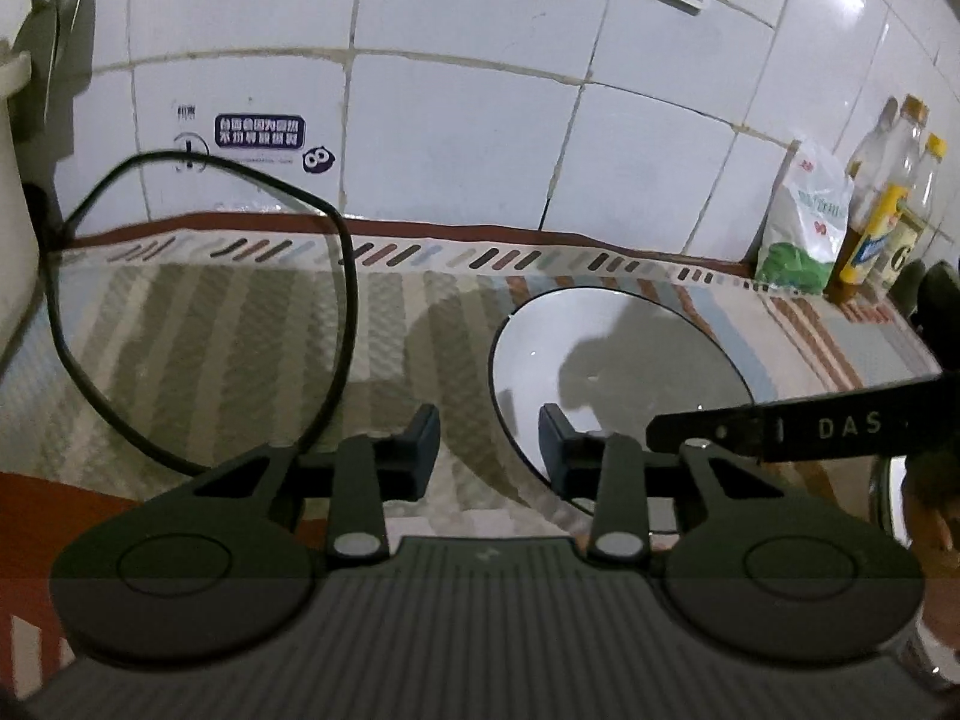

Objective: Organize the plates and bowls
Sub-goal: 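Move the right tool to another white bowl and close on its rim, then lift the white bowl and carry it toward the bowl stack with the right tool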

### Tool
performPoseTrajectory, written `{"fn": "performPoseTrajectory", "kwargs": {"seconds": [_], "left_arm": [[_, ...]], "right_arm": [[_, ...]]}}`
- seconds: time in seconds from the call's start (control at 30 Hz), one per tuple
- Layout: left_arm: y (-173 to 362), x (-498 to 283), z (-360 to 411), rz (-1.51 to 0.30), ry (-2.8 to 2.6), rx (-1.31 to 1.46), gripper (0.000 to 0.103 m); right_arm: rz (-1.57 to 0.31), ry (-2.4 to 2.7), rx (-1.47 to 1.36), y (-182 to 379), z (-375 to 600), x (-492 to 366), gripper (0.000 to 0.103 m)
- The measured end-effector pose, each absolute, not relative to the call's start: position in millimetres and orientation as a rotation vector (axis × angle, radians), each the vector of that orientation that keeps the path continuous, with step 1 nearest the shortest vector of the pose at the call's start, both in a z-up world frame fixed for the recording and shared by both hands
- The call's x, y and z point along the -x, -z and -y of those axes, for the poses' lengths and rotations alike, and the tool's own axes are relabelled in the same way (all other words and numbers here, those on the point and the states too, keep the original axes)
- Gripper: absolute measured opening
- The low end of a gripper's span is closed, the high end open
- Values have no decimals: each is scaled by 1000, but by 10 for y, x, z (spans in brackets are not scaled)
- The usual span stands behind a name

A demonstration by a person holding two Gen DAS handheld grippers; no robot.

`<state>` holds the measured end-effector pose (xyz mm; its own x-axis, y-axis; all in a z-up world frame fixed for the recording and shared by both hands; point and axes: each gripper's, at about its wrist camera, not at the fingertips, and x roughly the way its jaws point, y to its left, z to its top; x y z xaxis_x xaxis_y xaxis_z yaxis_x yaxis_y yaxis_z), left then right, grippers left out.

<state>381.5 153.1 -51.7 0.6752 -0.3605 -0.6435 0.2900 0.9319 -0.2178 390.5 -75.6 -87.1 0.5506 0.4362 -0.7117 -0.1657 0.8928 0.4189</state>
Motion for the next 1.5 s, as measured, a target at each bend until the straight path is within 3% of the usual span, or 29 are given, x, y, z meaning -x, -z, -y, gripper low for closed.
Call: {"fn": "performPoseTrajectory", "kwargs": {"seconds": [0.03, 0.23, 0.73, 1.5], "left_arm": [[519, -3813, -1528, -747, 384, 114, 21], [458, -3711, -1380, -717, 362, 28, 17], [67, -3392, -1348, -635, 333, -49, 17], [-390, -2043, -1367, -607, 332, -66, 17]], "right_arm": [[-921, -365, -314, 870, 750, -3898, 30], [-908, -343, -293, 865, 725, -3857, 25], [-833, -360, -345, 493, 796, -3573, 21], [-812, -370, -268, -95, 711, -2320, 20]]}}
